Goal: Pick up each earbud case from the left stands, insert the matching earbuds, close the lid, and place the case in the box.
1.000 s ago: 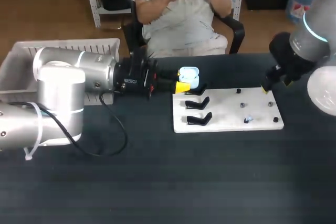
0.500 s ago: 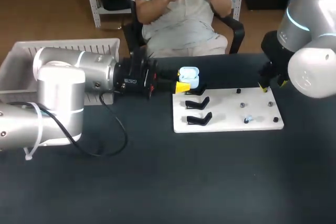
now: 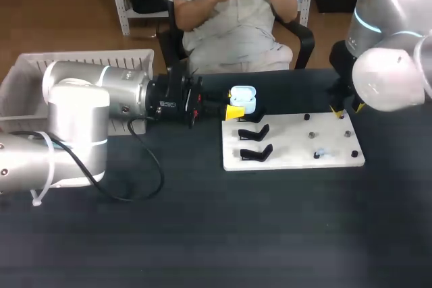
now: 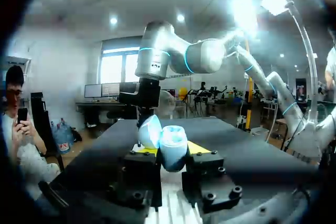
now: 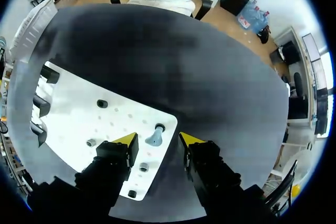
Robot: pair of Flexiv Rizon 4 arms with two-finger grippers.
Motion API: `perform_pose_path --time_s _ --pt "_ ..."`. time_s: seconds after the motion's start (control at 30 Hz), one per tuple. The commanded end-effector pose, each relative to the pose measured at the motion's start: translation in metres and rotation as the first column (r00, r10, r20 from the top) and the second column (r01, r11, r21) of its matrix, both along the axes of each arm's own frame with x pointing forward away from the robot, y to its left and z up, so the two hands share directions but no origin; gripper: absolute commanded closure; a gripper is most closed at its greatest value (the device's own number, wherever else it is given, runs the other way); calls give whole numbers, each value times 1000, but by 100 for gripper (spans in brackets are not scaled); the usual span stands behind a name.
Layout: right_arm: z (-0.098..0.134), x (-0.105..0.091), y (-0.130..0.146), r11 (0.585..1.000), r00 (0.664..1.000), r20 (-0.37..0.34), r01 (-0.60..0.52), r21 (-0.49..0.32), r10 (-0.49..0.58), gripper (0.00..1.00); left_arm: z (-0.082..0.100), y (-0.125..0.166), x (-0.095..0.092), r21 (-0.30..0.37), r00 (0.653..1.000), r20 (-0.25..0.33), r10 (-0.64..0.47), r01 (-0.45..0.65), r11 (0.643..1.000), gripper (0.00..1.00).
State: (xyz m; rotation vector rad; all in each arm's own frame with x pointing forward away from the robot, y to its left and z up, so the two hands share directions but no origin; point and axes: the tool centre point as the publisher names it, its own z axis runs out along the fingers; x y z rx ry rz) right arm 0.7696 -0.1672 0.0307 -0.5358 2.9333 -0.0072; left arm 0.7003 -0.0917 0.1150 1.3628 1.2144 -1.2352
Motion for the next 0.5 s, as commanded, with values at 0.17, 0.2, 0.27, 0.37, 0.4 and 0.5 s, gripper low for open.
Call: perform_pose_path --time_s 0.17,0.2,0.27,0.37,0.4,0.5 --pt "-2 4 3 1000 1000 -6 -1 -19 1 53 0 0 -1 -1 1000 3 5 -5 1000 100" --pt "-2 4 3 1000 1000 -6 1 -21 -1 53 0 0 -1 -1 1000 3 5 -5 1000 100" --pt "-3 4 2 1000 1000 -4 5 -24 -5 56 0 0 -1 -1 1000 3 5 -5 1000 100" --pt "-4 3 2 1000 1000 -3 9 -28 -9 57 0 0 -1 -1 1000 3 5 -5 1000 100" --pt "-4 3 1 1000 1000 -3 10 -30 -10 56 0 0 -1 -1 1000 3 5 -5 1000 100" --pt "-4 2 2 999 1000 -3 12 -31 -12 57 0 0 -1 -1 1000 3 5 -5 1000 100"
